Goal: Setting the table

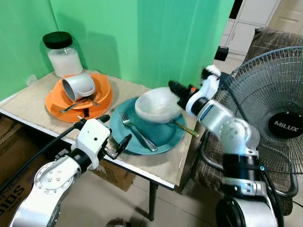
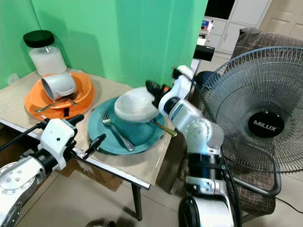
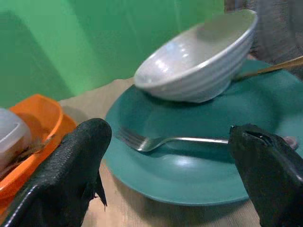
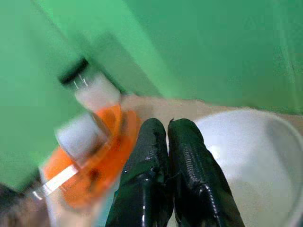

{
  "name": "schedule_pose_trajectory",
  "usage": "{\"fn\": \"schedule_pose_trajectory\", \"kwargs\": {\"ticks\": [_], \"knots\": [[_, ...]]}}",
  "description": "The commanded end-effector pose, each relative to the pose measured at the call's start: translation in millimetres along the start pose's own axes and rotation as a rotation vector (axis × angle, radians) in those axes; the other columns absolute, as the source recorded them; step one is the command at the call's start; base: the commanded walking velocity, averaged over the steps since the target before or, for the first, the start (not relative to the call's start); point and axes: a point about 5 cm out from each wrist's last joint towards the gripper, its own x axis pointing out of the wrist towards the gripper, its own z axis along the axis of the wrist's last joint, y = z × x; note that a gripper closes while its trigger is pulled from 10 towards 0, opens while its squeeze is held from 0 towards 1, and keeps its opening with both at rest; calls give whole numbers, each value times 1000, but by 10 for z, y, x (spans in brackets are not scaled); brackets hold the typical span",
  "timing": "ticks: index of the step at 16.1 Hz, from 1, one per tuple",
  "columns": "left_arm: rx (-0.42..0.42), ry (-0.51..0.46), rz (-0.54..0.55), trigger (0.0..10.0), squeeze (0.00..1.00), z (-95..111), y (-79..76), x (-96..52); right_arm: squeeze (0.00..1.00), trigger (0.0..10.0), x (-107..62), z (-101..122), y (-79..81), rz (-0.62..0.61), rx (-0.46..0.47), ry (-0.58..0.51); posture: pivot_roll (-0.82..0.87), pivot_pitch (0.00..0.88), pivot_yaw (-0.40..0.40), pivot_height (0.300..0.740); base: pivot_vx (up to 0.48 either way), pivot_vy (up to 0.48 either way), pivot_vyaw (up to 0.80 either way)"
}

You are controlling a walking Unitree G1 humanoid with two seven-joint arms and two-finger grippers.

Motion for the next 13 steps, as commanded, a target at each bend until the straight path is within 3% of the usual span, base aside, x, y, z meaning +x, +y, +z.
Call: {"fn": "schedule_pose_trajectory", "kwargs": {"ticks": [1,3,4,5,6,7,9,11,13], "knots": [[13,9,29,10000,0,-14,50,14,0,0,-6,-4,28,2,-61,4,104,0,-30,740,0,0,0],[22,39,52,10000,0,-75,82,14,0,0,-20,-76,30,0,-165,33,100,0,-27,740,0,0,0],[24,40,45,10000,0,-81,65,10,0,7647,-22,-66,32,-9,-197,21,99,0,-27,740,0,0,0],[23,39,42,10000,0,-81,59,8,0,10000,-22,-58,33,-14,-211,12,99,0,-27,740,0,0,0],[22,38,41,10000,0,-83,54,4,0,10000,-22,-30,46,-6,-198,-3,100,0,-27,740,0,0,0],[23,38,36,10000,0,-87,43,-6,1000,10000,-31,75,45,-10,-161,-56,101,0,-29,740,0,0,0],[4,1,18,10000,0,-47,15,-16,1000,10000,-53,174,-25,-69,-161,-93,102,0,-31,740,0,0,0],[-48,-45,-38,10000,0,14,-53,-25,1000,10000,-51,152,-135,-153,-251,-24,99,0,-30,740,0,0,0],[-69,-61,-67,10000,0,39,-92,-28,1000,10000,-41,107,-168,-177,-273,11,97,0,-29,740,0,0,0]]}}
